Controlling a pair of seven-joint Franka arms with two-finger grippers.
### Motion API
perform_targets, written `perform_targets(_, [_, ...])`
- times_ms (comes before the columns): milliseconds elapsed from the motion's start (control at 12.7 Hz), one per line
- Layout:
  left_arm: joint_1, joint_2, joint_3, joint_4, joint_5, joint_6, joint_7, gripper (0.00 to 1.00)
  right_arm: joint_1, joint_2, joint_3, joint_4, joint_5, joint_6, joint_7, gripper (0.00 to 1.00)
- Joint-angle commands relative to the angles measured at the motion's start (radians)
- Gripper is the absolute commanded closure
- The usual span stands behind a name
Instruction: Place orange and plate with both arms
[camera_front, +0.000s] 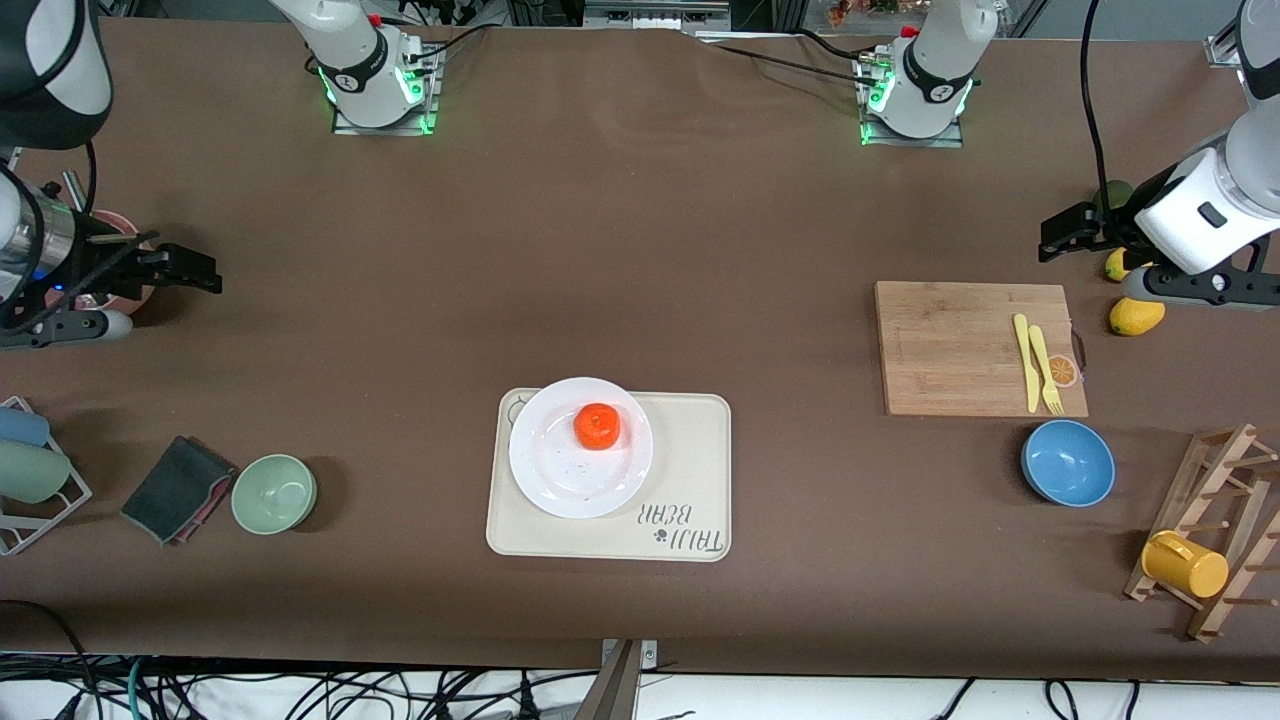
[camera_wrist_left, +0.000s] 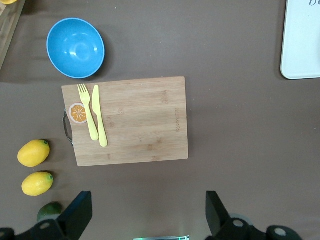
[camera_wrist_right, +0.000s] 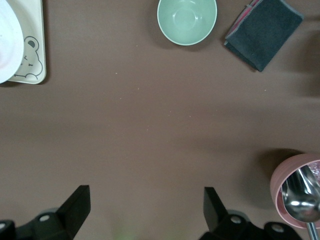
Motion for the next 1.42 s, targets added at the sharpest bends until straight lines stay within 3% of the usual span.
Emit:
perform_targets(0, [0.001, 0.004, 0.001, 0.022, -0.008, -0.015, 0.02, 0.0, 0.062, 0.014, 0.002, 0.022, -0.106, -0.008, 0.063, 0.0])
perform_targets(237, [0.001, 0.004, 0.001, 0.022, -0.008, -0.015, 0.02, 0.0, 0.056, 0.014, -0.004, 0.022, -0.092, -0.01, 0.099, 0.0])
perform_targets(553, [-0.001, 0.004, 0.001, 0.023, -0.008, -0.015, 0.02, 0.0, 0.046, 0.014, -0.063, 0.022, 0.043, -0.022, 0.091, 0.0])
perform_targets(1344, [0.001, 0.005, 0.001, 0.02, -0.008, -0.015, 0.02, 0.0, 0.046, -0.004, -0.101, 0.127, 0.03, -0.13, 0.085, 0.0])
